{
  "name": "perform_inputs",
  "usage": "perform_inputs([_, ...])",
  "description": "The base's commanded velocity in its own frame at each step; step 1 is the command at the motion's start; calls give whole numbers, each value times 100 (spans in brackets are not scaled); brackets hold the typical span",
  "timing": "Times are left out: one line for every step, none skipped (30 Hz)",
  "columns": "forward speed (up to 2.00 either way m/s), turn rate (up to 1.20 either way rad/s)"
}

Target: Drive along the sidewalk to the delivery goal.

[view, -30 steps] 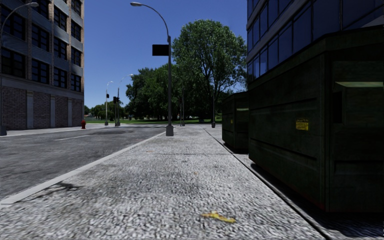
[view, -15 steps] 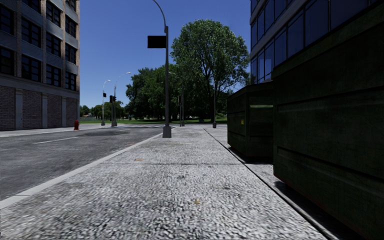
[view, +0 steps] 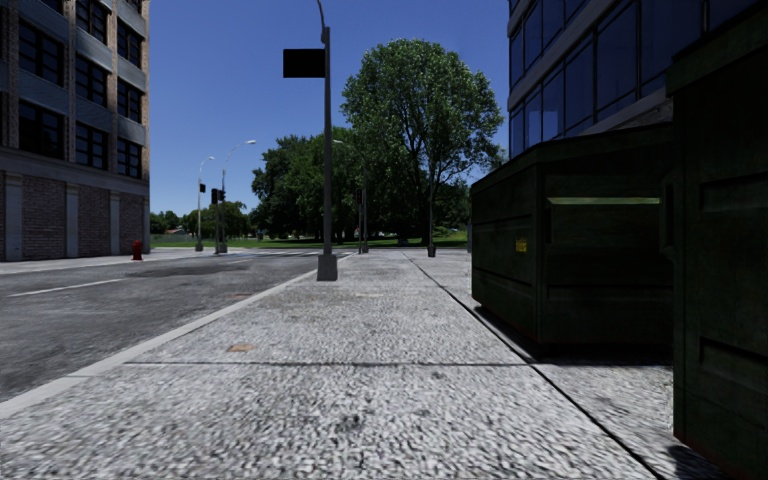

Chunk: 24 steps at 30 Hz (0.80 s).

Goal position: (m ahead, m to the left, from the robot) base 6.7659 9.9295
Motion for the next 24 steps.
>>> perform_inputs([200, 0])
perform_inputs([200, 0])
perform_inputs([200, 0])
perform_inputs([200, 0])
perform_inputs([200, 0])
perform_inputs([200, 0])
perform_inputs([200, 0])
perform_inputs([200, 0])
perform_inputs([200, 0])
perform_inputs([200, 0])
perform_inputs([200, 0])
perform_inputs([200, 0])
perform_inputs([200, 0])
perform_inputs([200, 0])
perform_inputs([200, 0])
perform_inputs([200, 0])
perform_inputs([200, 0])
perform_inputs([200, 0])
perform_inputs([200, 0])
perform_inputs([200, 0])
perform_inputs([200, 0])
perform_inputs([200, 0])
perform_inputs([200, 0])
perform_inputs([200, 0])
